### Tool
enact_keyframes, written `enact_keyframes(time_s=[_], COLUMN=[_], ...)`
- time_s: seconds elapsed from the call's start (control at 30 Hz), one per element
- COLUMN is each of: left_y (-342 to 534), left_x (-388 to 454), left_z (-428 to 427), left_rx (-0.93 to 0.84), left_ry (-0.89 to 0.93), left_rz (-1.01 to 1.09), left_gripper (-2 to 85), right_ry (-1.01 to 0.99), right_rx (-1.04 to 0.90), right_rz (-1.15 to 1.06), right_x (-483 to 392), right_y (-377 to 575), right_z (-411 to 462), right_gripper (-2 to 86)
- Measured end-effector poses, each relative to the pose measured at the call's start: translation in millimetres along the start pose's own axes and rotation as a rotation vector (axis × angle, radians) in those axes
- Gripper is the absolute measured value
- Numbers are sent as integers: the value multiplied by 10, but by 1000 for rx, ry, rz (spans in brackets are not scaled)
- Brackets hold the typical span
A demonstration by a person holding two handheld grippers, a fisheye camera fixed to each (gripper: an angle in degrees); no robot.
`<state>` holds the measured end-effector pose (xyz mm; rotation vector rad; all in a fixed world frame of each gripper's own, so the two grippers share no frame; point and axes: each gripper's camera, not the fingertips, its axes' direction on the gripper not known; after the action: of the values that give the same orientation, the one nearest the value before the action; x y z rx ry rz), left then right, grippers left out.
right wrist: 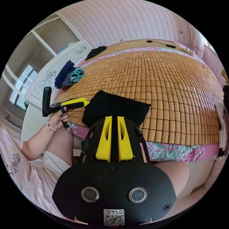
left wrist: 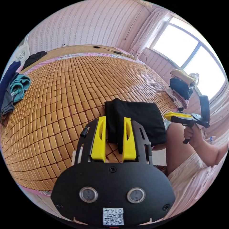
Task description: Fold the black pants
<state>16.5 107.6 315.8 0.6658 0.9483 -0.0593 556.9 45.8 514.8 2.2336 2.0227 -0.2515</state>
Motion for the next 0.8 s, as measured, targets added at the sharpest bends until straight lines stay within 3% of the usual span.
enact_keyframes(time_s=[0.1, 0.17, 0.23, 0.4, 0.6, 0.8], left_y=[-12, 49, 105, 232, 324, -607], left_x=[-192, -316, -443, -267, 337, 1682], left_z=[318, 330, 322, 119, -111, -185], left_rx=[-54, -30, -42, -27, 172, 309], left_ry=[90, 137, 190, 138, 329, 501], left_rz=[-37, -64, -103, -59, -156, -61], left_gripper=[114, 107, 83, 64, 63, 63], right_ry=[-41, -181, -167, -285, -181, 29], right_rx=[-87, -102, -103, -66, 41, 98], right_rz=[156, 164, 134, 13, -350, -502], right_x=[423, 497, 448, 325, 6, 391], right_y=[88, 145, 169, 117, -180, -320], right_z=[94, 112, 36, -512, -1883, -3550], right_gripper=[138, 116, 84, 50, 40, 35])
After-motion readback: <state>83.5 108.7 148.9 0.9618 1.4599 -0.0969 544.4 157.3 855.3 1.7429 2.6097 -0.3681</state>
